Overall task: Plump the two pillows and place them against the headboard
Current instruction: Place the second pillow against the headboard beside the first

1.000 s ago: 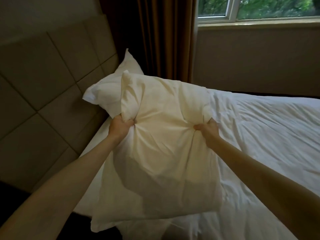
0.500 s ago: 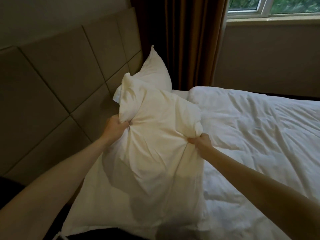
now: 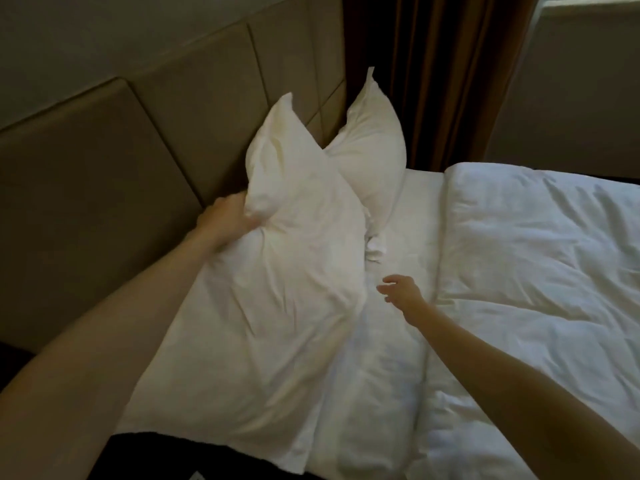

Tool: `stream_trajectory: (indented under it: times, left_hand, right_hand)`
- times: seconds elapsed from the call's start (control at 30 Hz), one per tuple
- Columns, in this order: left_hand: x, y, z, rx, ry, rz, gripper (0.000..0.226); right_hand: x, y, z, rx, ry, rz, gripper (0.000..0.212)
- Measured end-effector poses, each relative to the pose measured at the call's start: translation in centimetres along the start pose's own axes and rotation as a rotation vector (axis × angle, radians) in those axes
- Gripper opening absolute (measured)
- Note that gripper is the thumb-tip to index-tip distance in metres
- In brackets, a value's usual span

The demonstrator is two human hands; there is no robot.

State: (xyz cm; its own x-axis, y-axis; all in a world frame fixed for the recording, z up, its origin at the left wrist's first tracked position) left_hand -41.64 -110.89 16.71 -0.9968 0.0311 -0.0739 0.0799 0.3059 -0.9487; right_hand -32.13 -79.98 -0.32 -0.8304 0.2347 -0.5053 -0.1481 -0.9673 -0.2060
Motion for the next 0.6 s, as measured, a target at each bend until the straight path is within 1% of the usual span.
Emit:
stream_trajectory:
  times: [0.03, 0.1, 0.17, 0.23, 0.3, 0.33, 0.4, 0.5, 0.53, 0.57, 0.6]
  left_hand:
    - [0.1, 1.6, 0.9, 0.081, -0.017, 0.07, 0.063]
    - [-0.7, 5.3, 2.9, 0.177, -0.064, 0.203, 0.064]
    - [-2.0, 8.3, 4.6, 0.174, -0.111, 0.253, 0.058]
    - [-2.9, 9.9, 5.9, 0.119, -0.132, 0.239, 0.057]
    - [-3.3, 10.5, 6.6, 0.076, -0.141, 0.181, 0.056]
    - [-3.4, 10.5, 6.8, 0.077, -0.148, 0.148, 0.06]
    - [-4.4, 11.1, 7.7, 0.089, -0.219, 0.109, 0.075]
    - [-7.4, 12.8, 10.1, 0.094, -0.417, 0.154, 0.105]
    - [-8.6, 13.5, 10.5, 0.104, -0.457, 0.159, 0.108]
    - [-9.5, 14.3, 10.6, 0.114, -0.458, 0.142, 0.105]
    - [-10.0, 15.0, 10.1, 0.12, -0.423, 0.104, 0.093]
  right_hand:
    - [0.1, 0.2, 0.0, -0.033, -0.001, -0.005, 0.044]
    - [0.2, 0.6, 0.4, -0.068, -0.005, 0.011, 0.042]
    - [0.5, 0.8, 0.9, -0.085, -0.028, 0.021, 0.039]
    - [0.7, 0.9, 1.6, -0.124, -0.053, 0.016, 0.036]
    - [0.6, 1.0, 2.2, -0.145, -0.062, 0.0, 0.034]
    - [0.5, 1.1, 2.4, -0.149, -0.065, 0.001, 0.034]
    - [0.1, 1.3, 2.8, -0.146, -0.079, 0.029, 0.032]
    - [-0.6, 1.5, 3.0, -0.14, -0.115, 0.076, 0.028]
    - [-0.8, 1.5, 3.0, -0.141, -0.124, 0.085, 0.025]
    - [-1.0, 1.5, 3.0, -0.141, -0.132, 0.092, 0.023]
    - [-1.2, 1.5, 2.9, -0.144, -0.138, 0.097, 0.021]
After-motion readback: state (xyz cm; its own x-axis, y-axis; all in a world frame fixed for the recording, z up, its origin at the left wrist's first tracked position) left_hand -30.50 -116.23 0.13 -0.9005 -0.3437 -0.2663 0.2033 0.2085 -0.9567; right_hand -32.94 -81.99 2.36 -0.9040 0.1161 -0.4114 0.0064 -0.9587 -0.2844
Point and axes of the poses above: each hand's wrist, its own x-axis towards the middle knuckle, its own y-axis out of the palm, z = x × y, the point moved 2 cm from there along x, towards the middle knuckle, and after that the axes turned 1 degree about -y, right-handed, at the moved point
